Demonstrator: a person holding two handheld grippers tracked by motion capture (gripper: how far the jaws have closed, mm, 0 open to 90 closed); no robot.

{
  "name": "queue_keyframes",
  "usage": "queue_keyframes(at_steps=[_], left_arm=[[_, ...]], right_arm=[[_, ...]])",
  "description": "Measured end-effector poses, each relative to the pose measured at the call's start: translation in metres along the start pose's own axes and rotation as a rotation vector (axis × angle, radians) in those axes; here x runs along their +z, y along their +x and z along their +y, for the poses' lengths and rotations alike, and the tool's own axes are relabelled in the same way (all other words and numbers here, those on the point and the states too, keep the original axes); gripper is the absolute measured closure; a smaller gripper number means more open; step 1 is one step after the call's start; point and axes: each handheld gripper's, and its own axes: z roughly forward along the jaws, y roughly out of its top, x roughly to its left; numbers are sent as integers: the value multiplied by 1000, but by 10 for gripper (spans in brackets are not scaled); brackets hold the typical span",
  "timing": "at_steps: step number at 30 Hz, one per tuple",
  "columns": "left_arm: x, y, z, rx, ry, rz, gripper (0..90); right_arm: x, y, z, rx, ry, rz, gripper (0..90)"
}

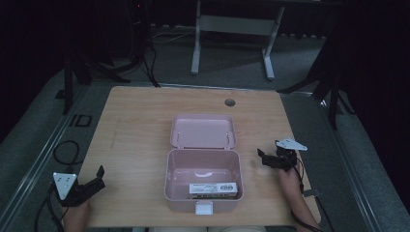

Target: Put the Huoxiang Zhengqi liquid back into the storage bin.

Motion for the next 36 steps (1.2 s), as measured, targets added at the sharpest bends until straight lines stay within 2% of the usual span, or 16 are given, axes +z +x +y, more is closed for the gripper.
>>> queue_keyframes(at_steps=[3,9,11,12,13,19,21,28,31,36], left_arm=[[0,0,0,0,0,1,22],[0,0,0,2,1,0,22],[0,0,0,2,1,0,21],[0,0,0,2,1,0,22],[0,0,0,4,2,0,21],[0,-1,0,4,1,0,21],[0,-1,0,5,2,0,21],[0,-1,0,5,2,0,22],[0,-1,0,5,1,-1,22],[0,-1,0,4,0,-3,21]], right_arm=[[-7,-12,-4,46,-12,-22,136],[-15,-25,-8,103,-31,-65,135],[-20,-32,-11,139,-44,-75,134],[-20,-32,-11,139,-44,-75,134],[-23,-36,-13,166,-51,-89,135],[-29,-44,-17,204,-59,-98,135],[-31,-46,-20,230,-63,-105,135],[-33,-48,-25,246,-51,-131,135],[-35,-50,-26,260,-58,-130,135],[-39,-57,-28,315,-81,-115,135]])
